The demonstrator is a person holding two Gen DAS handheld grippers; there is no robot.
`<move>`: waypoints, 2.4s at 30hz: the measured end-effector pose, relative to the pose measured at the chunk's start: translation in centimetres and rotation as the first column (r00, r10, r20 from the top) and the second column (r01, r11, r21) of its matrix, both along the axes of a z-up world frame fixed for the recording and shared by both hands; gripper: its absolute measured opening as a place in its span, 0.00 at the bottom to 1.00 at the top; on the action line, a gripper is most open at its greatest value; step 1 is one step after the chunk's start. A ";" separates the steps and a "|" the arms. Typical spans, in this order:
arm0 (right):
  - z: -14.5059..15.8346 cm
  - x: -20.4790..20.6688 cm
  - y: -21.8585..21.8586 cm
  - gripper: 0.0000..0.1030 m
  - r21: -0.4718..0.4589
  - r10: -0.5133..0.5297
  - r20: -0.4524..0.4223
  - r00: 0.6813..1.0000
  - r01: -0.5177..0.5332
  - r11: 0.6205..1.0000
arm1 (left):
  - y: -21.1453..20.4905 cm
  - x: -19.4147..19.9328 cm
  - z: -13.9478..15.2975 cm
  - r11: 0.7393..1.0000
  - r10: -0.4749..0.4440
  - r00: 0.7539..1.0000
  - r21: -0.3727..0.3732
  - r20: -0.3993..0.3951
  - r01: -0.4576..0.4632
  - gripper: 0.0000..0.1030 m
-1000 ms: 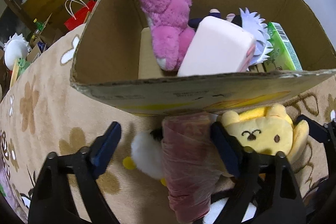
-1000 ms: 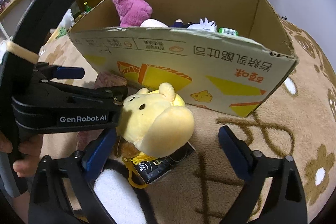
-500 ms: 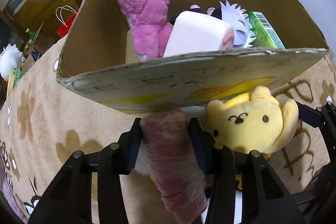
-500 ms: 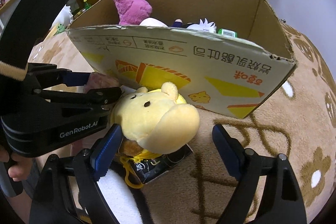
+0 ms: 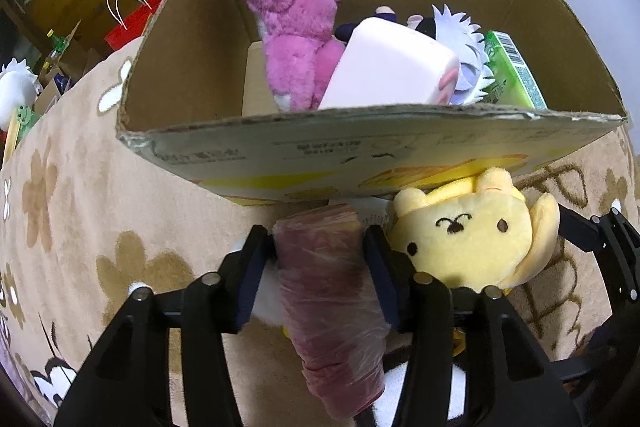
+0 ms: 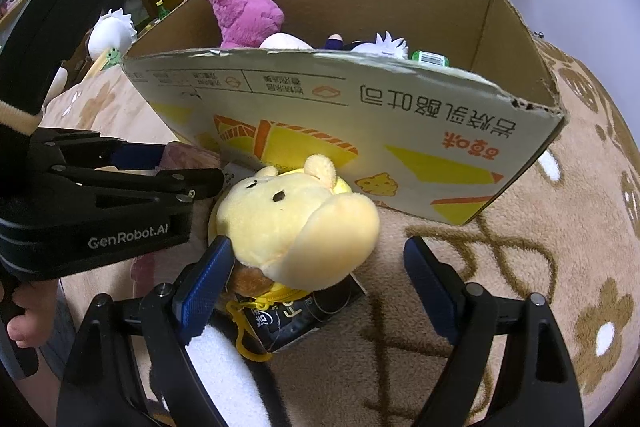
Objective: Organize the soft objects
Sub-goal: 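Grasp the pink wrapped roll with the left tool while the right tool grasps the yellow bear, then lift the pink roll with the left tool while the right tool lifts the yellow bear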
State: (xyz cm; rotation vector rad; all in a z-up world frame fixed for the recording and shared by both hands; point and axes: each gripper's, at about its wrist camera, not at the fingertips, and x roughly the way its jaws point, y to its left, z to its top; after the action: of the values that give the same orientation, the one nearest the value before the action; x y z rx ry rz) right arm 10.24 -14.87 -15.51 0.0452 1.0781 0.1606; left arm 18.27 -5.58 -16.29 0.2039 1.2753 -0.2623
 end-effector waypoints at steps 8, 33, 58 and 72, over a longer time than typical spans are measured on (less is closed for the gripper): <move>-0.3 0.2 0.2 0.88 0.004 0.000 -0.005 1.000 0.000 1.000 | -0.1 0.2 -0.6 1.000 0.012 1.000 0.006 -0.015 -0.012 0.52; 1.5 -1.4 0.5 0.47 0.004 0.003 0.052 0.999 -0.003 1.000 | 2.4 -0.8 1.4 0.995 0.073 0.997 -0.071 0.016 -0.072 0.29; 7.3 -5.5 -1.8 0.47 0.018 -0.092 0.194 0.977 0.090 0.996 | 3.6 -5.5 8.4 0.987 0.076 0.969 -0.155 0.236 -0.040 0.16; 11.9 -8.6 -2.8 0.47 0.017 -0.132 0.340 0.931 0.134 0.991 | 4.9 -9.3 15.2 0.972 0.134 0.866 -0.233 0.481 -0.021 0.16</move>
State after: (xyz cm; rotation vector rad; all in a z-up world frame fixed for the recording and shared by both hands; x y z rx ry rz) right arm 1.61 -17.65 -3.58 0.0811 0.7255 0.0391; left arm 8.96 -0.68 -1.08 0.0215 0.7323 -0.2594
